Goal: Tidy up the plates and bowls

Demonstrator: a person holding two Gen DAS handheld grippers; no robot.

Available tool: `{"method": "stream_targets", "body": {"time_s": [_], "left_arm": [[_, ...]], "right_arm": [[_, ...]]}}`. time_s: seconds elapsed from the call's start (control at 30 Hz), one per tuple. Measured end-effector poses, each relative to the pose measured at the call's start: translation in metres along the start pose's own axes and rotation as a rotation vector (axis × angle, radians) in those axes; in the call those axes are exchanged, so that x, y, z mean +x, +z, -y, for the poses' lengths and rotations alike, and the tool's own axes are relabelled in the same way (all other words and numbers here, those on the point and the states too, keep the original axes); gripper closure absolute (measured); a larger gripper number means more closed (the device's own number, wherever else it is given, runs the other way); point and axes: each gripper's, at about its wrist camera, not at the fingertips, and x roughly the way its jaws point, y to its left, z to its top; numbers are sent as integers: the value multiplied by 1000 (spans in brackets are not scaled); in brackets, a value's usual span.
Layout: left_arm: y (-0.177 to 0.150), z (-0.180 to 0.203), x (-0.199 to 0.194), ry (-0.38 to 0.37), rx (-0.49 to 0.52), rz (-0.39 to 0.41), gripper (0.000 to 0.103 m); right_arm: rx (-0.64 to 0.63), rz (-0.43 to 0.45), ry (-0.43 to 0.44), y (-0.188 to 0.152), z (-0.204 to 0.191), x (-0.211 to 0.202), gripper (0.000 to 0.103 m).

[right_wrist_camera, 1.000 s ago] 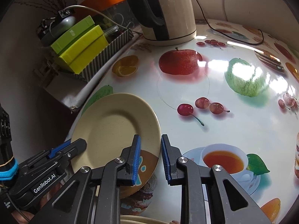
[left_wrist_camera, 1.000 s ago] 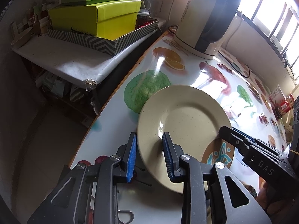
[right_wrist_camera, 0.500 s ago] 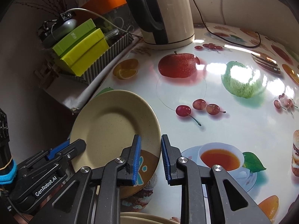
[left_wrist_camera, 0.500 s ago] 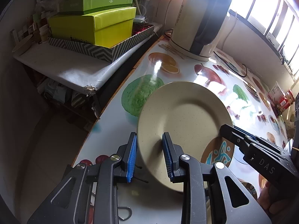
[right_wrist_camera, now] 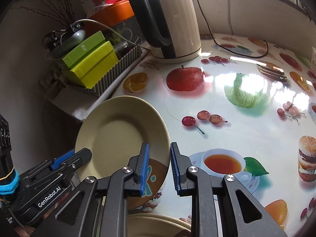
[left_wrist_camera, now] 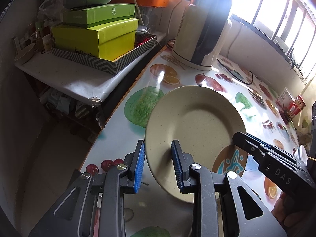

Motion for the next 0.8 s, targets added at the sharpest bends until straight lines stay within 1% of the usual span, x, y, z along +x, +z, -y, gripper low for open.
{"method": "stream_targets", "body": {"time_s": [0.3, 0.8], "left_arm": [[-9, 11, -19, -15, 16, 17, 75], [-30, 31, -42, -41, 47, 29, 75]], "right_arm": [[0, 34, 1, -9, 2, -26, 82], [23, 72, -7, -35, 13, -65, 82]]}}
